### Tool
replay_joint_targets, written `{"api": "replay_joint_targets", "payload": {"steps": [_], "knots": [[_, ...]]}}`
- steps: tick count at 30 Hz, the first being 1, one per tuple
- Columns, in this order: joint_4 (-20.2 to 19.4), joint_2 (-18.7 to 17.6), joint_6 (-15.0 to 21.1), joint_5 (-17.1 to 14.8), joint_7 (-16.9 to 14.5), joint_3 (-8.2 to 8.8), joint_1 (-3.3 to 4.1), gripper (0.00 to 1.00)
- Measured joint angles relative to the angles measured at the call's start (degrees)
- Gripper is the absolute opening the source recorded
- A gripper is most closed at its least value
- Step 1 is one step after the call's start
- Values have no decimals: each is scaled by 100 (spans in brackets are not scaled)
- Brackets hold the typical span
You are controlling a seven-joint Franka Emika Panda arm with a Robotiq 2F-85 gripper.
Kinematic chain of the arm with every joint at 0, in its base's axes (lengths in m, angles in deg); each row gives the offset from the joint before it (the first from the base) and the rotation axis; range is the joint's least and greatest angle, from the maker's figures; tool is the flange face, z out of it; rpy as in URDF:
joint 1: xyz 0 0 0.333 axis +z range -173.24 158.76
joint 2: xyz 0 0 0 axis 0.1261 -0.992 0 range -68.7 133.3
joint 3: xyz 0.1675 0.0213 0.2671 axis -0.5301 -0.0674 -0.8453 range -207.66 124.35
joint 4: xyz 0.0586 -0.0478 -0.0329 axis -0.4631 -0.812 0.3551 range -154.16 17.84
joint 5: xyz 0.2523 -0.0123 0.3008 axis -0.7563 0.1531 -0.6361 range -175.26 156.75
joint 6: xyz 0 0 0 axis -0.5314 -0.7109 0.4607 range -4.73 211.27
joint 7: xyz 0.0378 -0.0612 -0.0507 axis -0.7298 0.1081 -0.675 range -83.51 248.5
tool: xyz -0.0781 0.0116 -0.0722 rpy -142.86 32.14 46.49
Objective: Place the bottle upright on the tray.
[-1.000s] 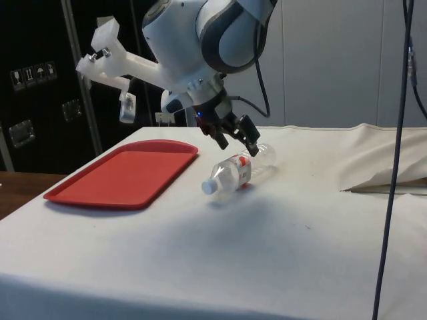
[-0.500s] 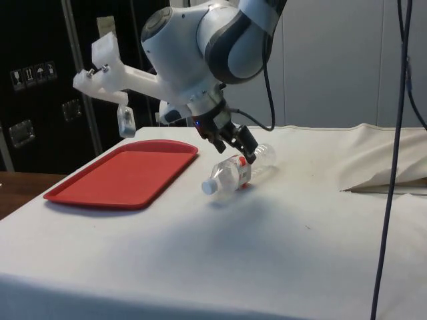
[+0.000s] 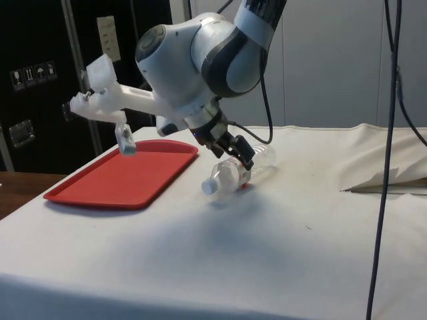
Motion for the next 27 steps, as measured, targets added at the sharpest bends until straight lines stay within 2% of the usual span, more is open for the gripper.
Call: {"api": "replay_joint_targets", "payload": {"steps": [14, 27], "knots": [[97, -264, -155, 269, 57, -34, 17, 100], [115, -286, -201, 269, 63, -46, 29, 100]]}}
